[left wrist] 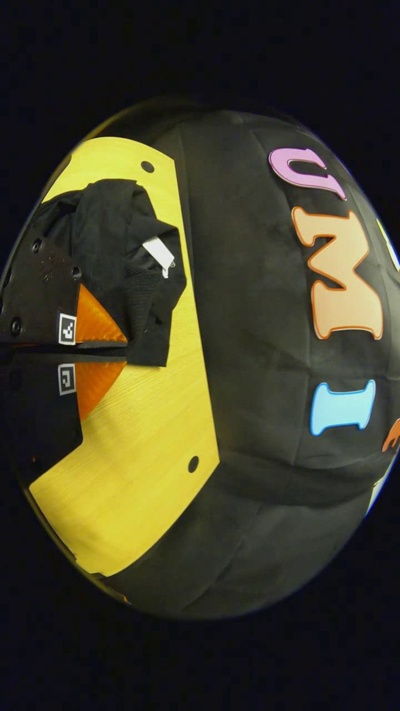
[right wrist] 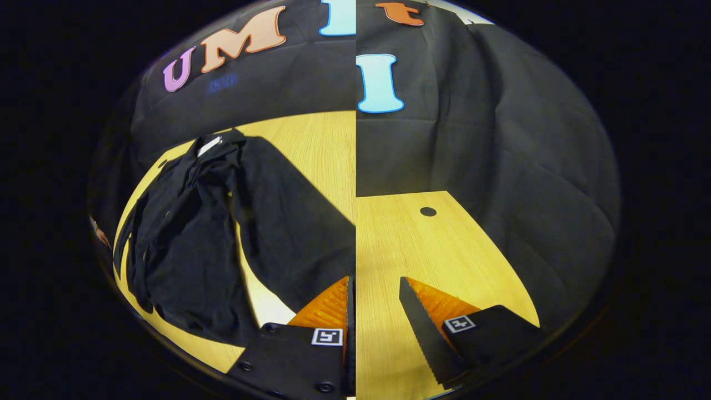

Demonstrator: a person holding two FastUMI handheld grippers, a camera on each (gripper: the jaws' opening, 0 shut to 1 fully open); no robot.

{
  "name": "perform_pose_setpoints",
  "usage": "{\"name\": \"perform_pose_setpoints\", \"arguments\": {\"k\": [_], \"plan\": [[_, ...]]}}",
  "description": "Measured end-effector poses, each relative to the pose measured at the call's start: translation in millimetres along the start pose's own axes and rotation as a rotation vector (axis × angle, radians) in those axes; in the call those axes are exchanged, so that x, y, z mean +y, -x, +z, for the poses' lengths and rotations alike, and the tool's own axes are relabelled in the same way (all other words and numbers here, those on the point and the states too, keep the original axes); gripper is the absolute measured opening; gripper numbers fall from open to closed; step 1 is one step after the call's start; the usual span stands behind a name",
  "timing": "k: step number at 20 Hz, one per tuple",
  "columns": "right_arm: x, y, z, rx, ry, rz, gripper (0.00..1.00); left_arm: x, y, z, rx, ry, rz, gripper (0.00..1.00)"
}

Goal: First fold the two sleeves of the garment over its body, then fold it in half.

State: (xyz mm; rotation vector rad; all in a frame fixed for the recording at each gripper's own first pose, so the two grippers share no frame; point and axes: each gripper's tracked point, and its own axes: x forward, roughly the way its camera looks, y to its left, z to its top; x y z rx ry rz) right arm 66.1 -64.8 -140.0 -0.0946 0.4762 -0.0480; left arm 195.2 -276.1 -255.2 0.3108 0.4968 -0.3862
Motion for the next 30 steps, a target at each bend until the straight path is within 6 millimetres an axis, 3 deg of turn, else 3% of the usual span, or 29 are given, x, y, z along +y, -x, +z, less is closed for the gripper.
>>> {"name": "perform_pose_setpoints", "arguments": {"k": [4, 8, 11, 13, 16, 17, 18, 19, 22, 23, 24, 27, 30], "plan": [[0.7, -1.4, -13.2, 0.027, -0.014, 0.016, 0.51, -12.8, -22.7, -16.4, 0.037, -0.040, 0.000, 0.00], [-0.2, -4.1, -30.2, 0.076, 0.000, 0.017, 0.52, -34.4, -34.4, -15.6, 0.033, -0.080, -0.036, 0.00], [2.9, -6.9, -31.4, 0.084, 0.005, 0.025, 0.52, -51.4, -36.2, -13.3, 0.026, -0.111, -0.079, 0.09], [3.7, -6.0, -33.9, 0.087, 0.012, 0.026, 0.52, -67.2, -30.2, -9.0, 0.011, -0.116, -0.129, 0.23], [7.0, -4.3, -37.7, 0.089, 0.018, 0.039, 0.52, -90.1, -14.9, -1.1, -0.014, -0.153, -0.210, 0.75], [9.6, -3.6, -39.5, 0.093, 0.022, 0.044, 0.52, -92.0, -4.8, 5.1, -0.037, -0.168, -0.216, 0.75], [10.9, -2.9, -43.3, 0.097, 0.028, 0.049, 0.02, -92.7, 4.2, 13.5, -0.065, -0.178, -0.218, 0.75], [13.4, -2.6, -45.6, 0.102, 0.035, 0.055, 0.52, -92.0, 10.8, 22.4, -0.101, -0.184, -0.214, 0.75], [22.4, 1.0, -56.8, 0.119, 0.051, 0.083, 0.52, -77.8, 44.9, 51.4, -0.206, -0.192, -0.178, 0.93], [26.8, 1.1, -60.5, 0.125, 0.058, 0.094, 0.02, -68.9, 54.4, 57.6, -0.236, -0.194, -0.156, 0.94], [31.3, -0.5, -61.2, 0.133, 0.068, 0.108, 0.52, -59.2, 64.2, 63.3, -0.264, -0.189, -0.132, 0.94], [53.0, 1.0, -77.4, 0.161, 0.110, 0.156, 0.52, -32.4, 93.2, 70.8, -0.332, -0.142, -0.079, 0.94], [71.2, -1.1, -89.5, 0.177, 0.144, 0.202, 0.53, 9.2, 126.2, 62.5, -0.360, -0.097, 0.015, 0.94]]}}
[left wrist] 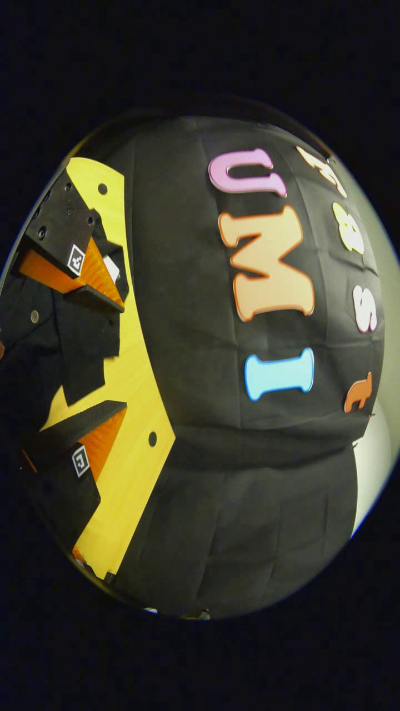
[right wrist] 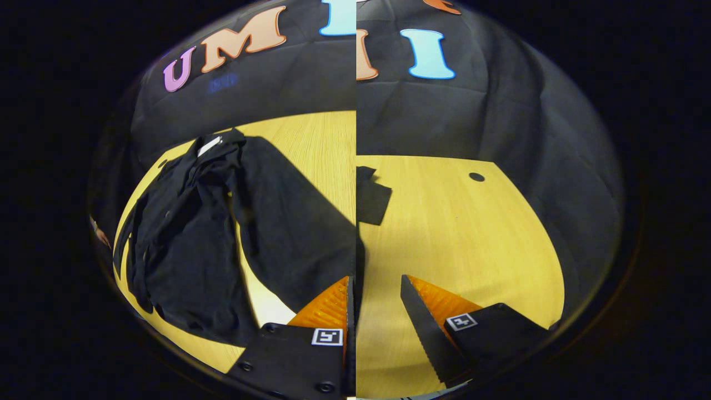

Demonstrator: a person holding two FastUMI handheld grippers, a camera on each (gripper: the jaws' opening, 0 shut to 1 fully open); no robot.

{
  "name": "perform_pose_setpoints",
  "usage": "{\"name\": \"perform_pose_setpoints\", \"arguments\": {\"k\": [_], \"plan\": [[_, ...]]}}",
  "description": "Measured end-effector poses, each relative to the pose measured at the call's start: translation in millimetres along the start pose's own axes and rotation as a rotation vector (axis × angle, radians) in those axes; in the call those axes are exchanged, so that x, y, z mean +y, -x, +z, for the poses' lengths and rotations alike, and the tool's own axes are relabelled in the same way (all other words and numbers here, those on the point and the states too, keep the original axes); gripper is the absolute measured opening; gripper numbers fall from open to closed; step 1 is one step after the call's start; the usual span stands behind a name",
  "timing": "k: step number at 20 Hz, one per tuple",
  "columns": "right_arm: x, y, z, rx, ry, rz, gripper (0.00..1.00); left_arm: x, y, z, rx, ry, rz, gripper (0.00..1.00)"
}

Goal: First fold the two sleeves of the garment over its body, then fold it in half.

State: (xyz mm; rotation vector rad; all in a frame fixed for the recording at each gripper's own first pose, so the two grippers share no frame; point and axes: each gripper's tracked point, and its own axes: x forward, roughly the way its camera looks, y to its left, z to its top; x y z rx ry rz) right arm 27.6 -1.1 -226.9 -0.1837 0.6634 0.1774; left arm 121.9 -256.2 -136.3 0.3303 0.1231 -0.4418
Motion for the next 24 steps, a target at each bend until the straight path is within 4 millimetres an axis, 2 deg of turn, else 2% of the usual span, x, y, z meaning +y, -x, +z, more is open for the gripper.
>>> {"name": "perform_pose_setpoints", "arguments": {"k": [4, 7, 11, 14, 17, 21, 24], "plan": [[22.8, -8.2, -10.1, 0.016, 0.045, 0.065, 0.53, 51.1, 46.2, -21.1, 0.007, 0.027, 0.142, 0.93], [30.4, -13.5, -16.5, 0.031, 0.090, 0.081, 0.53, 83.0, 80.0, -38.2, 0.024, 0.044, 0.232, 0.94], [32.3, -17.6, -28.9, 0.053, 0.112, 0.089, 0.53, 105.0, 121.1, -60.4, 0.055, 0.070, 0.298, 0.93], [35.0, -20.3, -40.4, 0.074, 0.107, 0.095, 0.53, 111.2, 146.9, -89.2, 0.097, 0.102, 0.329, 0.94], [36.3, -22.3, -55.0, 0.098, 0.104, 0.099, 0.53, 115.0, 169.9, -126.8, 0.165, 0.141, 0.355, 0.94], [40.4, -27.2, -76.9, 0.134, 0.098, 0.115, 0.53, 107.6, 201.7, -178.2, 0.279, 0.160, 0.358, 0.94], [41.0, -29.8, -92.7, 0.162, 0.089, 0.115, 0.53, 97.0, 223.7, -209.0, 0.352, 0.165, 0.351, 0.94]]}}
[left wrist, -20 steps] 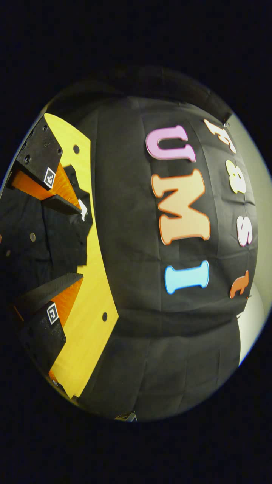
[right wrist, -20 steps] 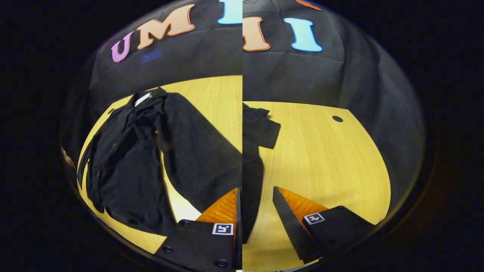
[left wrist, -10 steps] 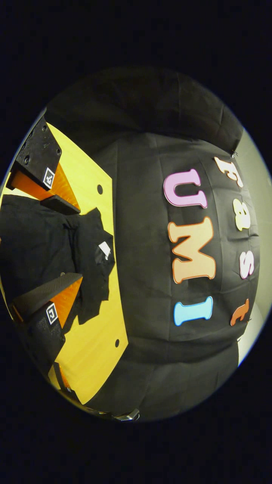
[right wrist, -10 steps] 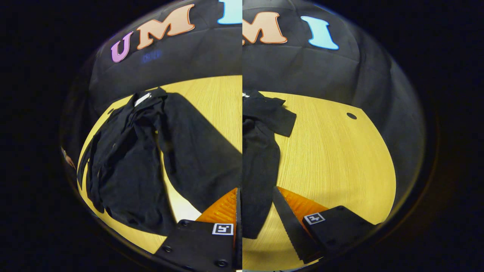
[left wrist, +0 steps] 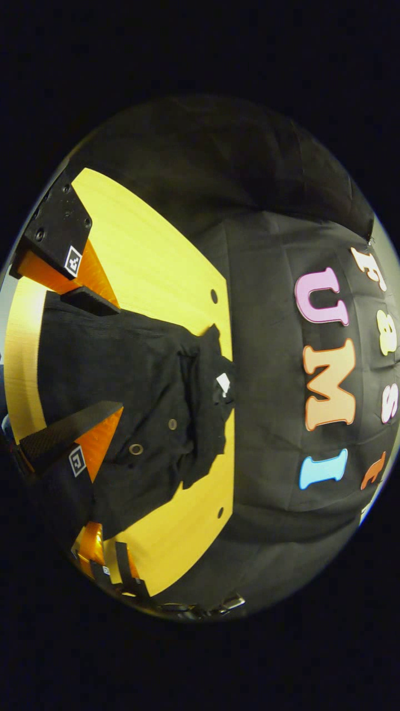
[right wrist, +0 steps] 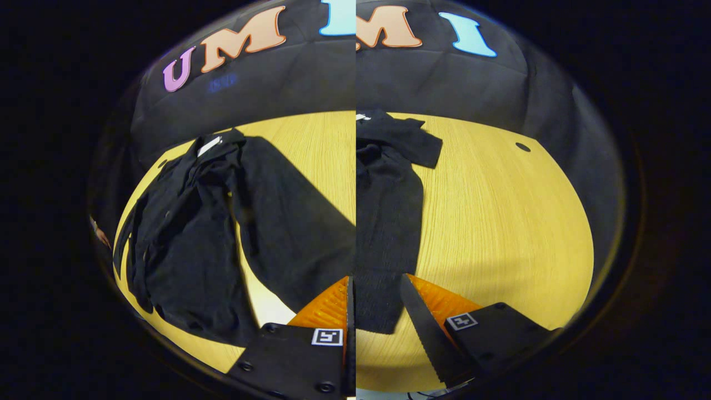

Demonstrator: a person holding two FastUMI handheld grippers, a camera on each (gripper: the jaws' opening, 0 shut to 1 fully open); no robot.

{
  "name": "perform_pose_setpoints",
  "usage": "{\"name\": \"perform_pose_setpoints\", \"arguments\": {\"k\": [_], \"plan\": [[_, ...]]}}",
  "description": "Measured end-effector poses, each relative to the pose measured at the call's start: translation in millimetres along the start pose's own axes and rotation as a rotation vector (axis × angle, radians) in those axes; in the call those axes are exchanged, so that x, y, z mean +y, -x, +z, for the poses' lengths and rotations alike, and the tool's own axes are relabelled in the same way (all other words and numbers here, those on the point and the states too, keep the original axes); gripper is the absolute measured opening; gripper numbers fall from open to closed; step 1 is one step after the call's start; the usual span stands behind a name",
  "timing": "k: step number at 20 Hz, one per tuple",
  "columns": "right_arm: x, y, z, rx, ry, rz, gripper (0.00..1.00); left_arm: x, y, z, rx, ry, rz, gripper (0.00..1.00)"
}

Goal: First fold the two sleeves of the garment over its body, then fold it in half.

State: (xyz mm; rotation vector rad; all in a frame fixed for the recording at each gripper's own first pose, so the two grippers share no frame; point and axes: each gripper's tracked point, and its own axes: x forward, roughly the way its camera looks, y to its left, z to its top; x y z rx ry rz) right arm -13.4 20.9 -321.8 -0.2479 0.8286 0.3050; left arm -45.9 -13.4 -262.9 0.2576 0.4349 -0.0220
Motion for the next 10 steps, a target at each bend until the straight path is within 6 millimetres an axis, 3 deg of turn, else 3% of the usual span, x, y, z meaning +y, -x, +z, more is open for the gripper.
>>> {"name": "perform_pose_setpoints", "arguments": {"k": [4, 9, 10], "plan": [[1.8, -10.4, -11.3, 0.033, -0.021, 0.010, 0.53, 1.0, 4.4, -46.5, 0.115, 0.000, -0.001, 0.94], [-1.1, -14.4, -16.3, 0.028, -0.002, 0.002, 0.52, 9.9, -1.8, -76.6, 0.184, 0.012, 0.017, 0.95], [-1.2, -15.2, -16.9, 0.025, 0.007, 0.000, 0.02, 13.0, -3.4, -82.7, 0.199, 0.011, 0.029, 0.95]]}}
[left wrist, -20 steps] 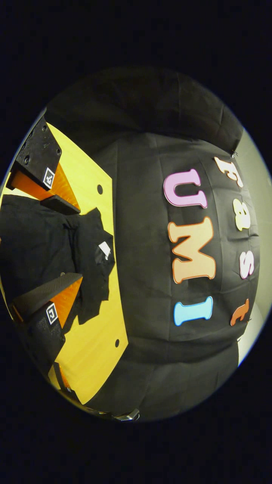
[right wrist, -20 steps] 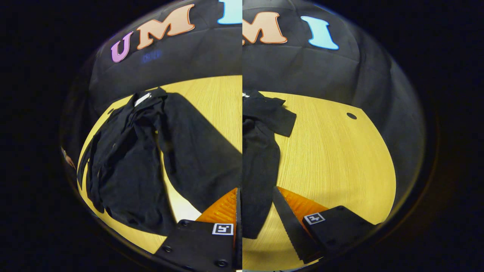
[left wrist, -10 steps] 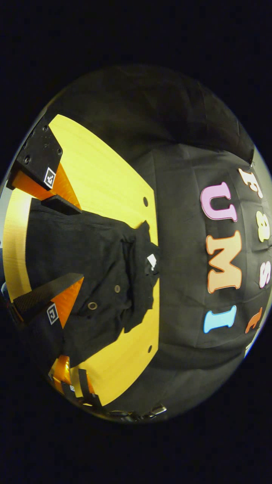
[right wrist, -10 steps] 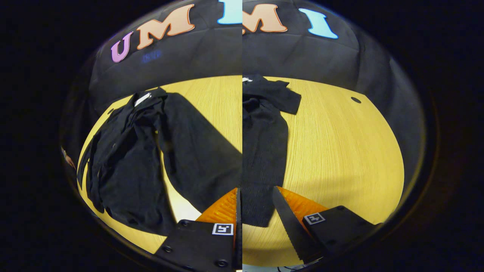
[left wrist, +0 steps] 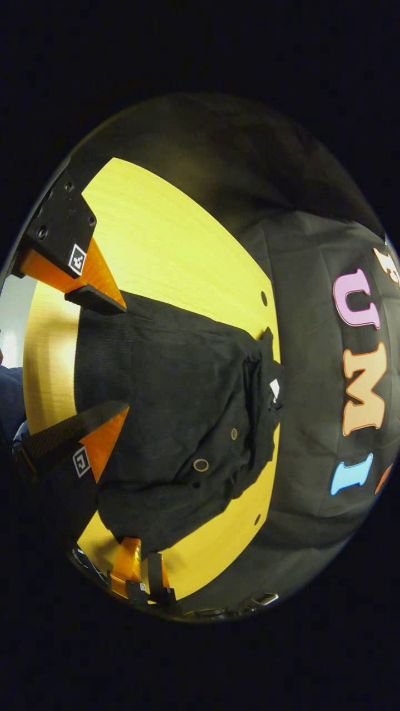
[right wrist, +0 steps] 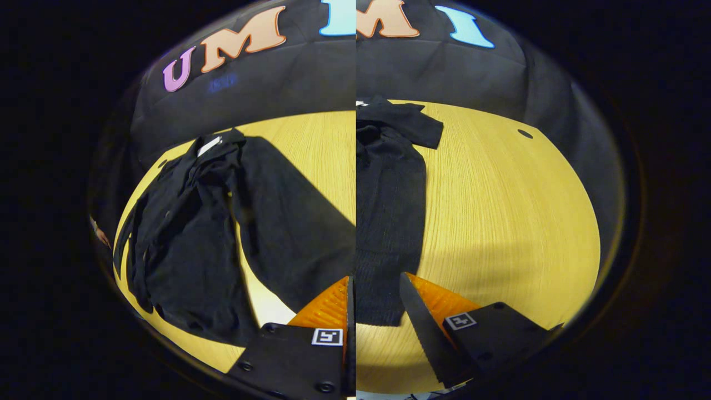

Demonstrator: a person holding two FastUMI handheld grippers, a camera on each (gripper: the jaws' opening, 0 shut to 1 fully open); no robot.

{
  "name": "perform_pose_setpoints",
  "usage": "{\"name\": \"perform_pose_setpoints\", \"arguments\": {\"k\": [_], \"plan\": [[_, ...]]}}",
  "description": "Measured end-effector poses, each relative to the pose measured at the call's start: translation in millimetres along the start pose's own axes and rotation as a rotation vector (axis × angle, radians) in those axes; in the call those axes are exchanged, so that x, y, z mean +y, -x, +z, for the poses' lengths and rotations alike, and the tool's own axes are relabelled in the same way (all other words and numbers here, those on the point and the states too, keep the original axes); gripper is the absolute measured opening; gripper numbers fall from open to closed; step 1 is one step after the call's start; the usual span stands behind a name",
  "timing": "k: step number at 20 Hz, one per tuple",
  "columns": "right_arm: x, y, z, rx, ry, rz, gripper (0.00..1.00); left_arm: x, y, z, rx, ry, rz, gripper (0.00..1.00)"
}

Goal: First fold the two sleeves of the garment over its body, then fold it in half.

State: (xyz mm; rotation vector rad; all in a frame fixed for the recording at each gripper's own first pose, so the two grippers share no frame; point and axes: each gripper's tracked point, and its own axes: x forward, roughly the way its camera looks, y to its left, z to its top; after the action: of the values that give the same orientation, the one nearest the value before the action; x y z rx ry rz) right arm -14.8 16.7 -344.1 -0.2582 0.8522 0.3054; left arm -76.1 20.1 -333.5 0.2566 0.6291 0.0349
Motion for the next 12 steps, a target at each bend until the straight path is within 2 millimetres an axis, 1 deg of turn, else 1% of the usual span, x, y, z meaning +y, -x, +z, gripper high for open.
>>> {"name": "perform_pose_setpoints", "arguments": {"k": [1, 2, 3, 4, 5, 6, 7, 10, 12], "plan": [[-0.3, -0.3, -0.5, -0.006, 0.013, -0.002, 0.52, 2.5, -1.7, -5.6, 0.015, -0.001, 0.007, 0.95], [0.1, -0.3, -1.3, -0.010, 0.025, -0.006, 0.02, 3.6, -1.6, -10.1, 0.027, -0.003, 0.011, 0.95], [-0.2, -0.4, -1.7, -0.013, 0.040, -0.011, 0.02, 3.1, -3.1, -15.9, 0.047, -0.007, 0.011, 0.95], [-0.7, -0.3, -3.3, -0.016, 0.055, -0.017, 0.52, 1.5, -3.1, -21.9, 0.069, -0.009, 0.009, 0.95], [-1.4, -0.2, -3.4, -0.020, 0.069, -0.024, 0.52, 0.8, -2.5, -22.3, 0.069, -0.009, 0.007, 0.95], [-1.2, -0.7, -4.5, -0.024, 0.080, -0.031, 0.52, 1.2, -2.2, -19.5, 0.059, -0.018, 0.007, 1.00], [-1.2, -1.8, -4.4, -0.027, 0.089, -0.038, 0.52, -0.1, -3.0, -21.7, 0.073, -0.020, 0.005, 0.95], [-1.3, -1.5, -5.5, -0.038, 0.083, -0.053, 0.52, -3.6, -1.6, -19.9, 0.055, -0.030, -0.015, 0.92], [-2.5, -1.5, -5.0, -0.047, 0.061, -0.067, 0.52, -5.0, -3.6, -21.0, 0.043, -0.018, -0.027, 0.92]]}}
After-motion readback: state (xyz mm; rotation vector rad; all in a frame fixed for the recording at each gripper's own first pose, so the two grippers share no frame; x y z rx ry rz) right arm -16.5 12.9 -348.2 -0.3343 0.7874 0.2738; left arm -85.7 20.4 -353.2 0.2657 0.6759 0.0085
